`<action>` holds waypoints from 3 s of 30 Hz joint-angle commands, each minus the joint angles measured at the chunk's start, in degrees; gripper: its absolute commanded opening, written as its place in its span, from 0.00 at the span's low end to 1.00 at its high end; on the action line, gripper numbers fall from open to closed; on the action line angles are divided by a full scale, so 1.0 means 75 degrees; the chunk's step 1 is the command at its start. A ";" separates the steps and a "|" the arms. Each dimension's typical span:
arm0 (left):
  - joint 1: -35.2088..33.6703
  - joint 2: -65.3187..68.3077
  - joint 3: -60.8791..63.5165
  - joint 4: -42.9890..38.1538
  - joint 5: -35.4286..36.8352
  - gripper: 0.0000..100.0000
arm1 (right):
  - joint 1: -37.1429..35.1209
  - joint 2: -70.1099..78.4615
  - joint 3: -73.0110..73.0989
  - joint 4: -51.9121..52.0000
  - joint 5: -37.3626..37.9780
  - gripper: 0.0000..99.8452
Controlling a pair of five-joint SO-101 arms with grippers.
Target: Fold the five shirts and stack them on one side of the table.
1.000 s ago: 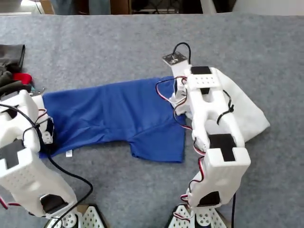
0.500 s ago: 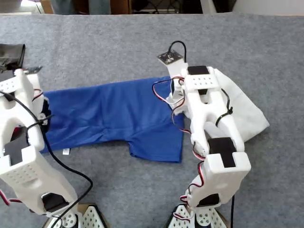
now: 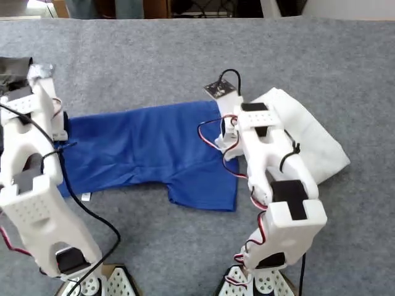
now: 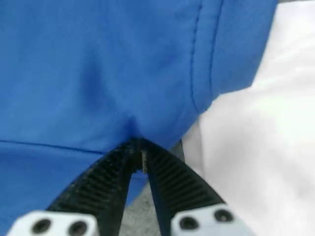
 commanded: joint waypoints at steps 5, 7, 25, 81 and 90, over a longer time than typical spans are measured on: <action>-0.0311 0.0926 -0.1213 -0.0023 0.0117 0.03 | 0.0422 -0.0404 0.0158 -0.0199 0.0305 0.01; -0.0404 0.0891 -0.1518 0.0258 0.0105 0.03 | 0.0258 -0.0639 -0.0053 0.0082 0.0293 0.01; -0.0475 -0.2848 0.0346 0.1336 0.0070 0.03 | -0.1207 -0.4507 -0.0533 0.2708 0.0961 0.01; -0.0662 -0.3669 0.5492 -0.2426 0.0856 0.03 | -0.3950 -0.4132 0.5023 -0.0469 0.2801 0.20; -0.0697 -0.3669 0.5492 -0.2426 0.0856 0.03 | -0.3950 -0.4108 0.5128 -0.0469 0.3071 0.19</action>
